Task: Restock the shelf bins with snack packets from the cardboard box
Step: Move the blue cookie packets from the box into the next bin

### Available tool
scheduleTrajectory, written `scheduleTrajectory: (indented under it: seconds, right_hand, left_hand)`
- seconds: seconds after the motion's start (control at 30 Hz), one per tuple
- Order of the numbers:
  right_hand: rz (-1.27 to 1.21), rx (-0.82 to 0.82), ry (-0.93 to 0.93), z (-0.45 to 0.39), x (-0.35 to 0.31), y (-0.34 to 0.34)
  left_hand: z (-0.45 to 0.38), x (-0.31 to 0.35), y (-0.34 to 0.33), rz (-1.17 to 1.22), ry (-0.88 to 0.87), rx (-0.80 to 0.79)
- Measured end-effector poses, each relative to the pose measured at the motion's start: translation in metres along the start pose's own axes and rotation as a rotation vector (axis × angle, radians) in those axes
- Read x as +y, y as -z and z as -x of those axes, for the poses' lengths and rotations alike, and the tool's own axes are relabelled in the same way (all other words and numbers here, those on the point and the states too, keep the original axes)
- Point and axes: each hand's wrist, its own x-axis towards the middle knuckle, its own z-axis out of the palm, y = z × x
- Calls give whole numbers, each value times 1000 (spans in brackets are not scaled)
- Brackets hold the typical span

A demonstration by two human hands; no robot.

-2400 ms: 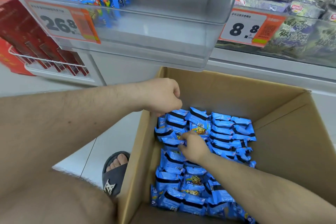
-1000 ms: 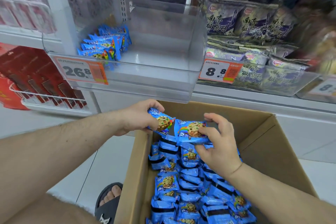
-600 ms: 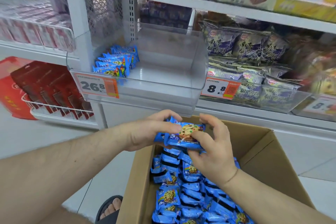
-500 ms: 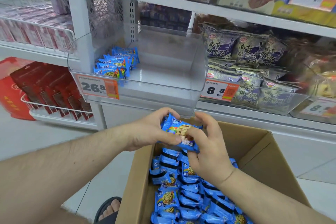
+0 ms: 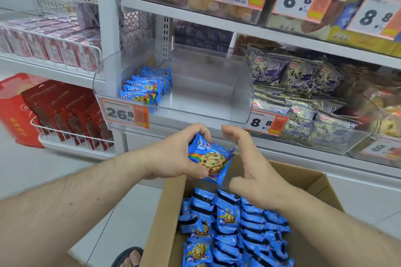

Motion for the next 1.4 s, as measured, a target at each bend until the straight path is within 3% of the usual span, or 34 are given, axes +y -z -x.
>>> scheduleTrajectory:
  seconds: [0.1,0.23,0.43,0.53,0.6,0.67,0.73,0.93,1.03,1.23,1.4]
  right_hand:
    - [-110,40,-25,-10,-14,5]
    - [22,29,-3,-29,-36,12]
    - [26,-40,-35,-65,-50,16]
    - [31,17,-10,-92,-59,25]
    - [-16,117,-15,-120,-65,39]
    - [-26,220,-40,-150,-68,51]
    - [28,227,-83,-178,-66,49]
    - [298,-173,-80,-232,-57,-21]
    - [419,-265,-26,-250,-53,-53]
    - [567,-311,27,-268,-54,-72]
    - [629,-127,28,-271,-52,-83]
  left_hand:
    - [7,13,10,-161,-99,1]
    - [16,23,19,-207,-153,-13]
    - [23,27,35,-216,-202,158]
    - [23,26,48,-217,-276,404]
    - [21,20,66,-206,-285,654]
    - [19,11,86,-373,-210,925]
    - [20,3,99,-533,-132,1050]
    - [12,-19,108,-697,144,1019]
    - [11,-24,114,-719,180,1023]
    - [8,-34,122,-640,14,1045]
    - [7,-33,123,-656,1,1076]
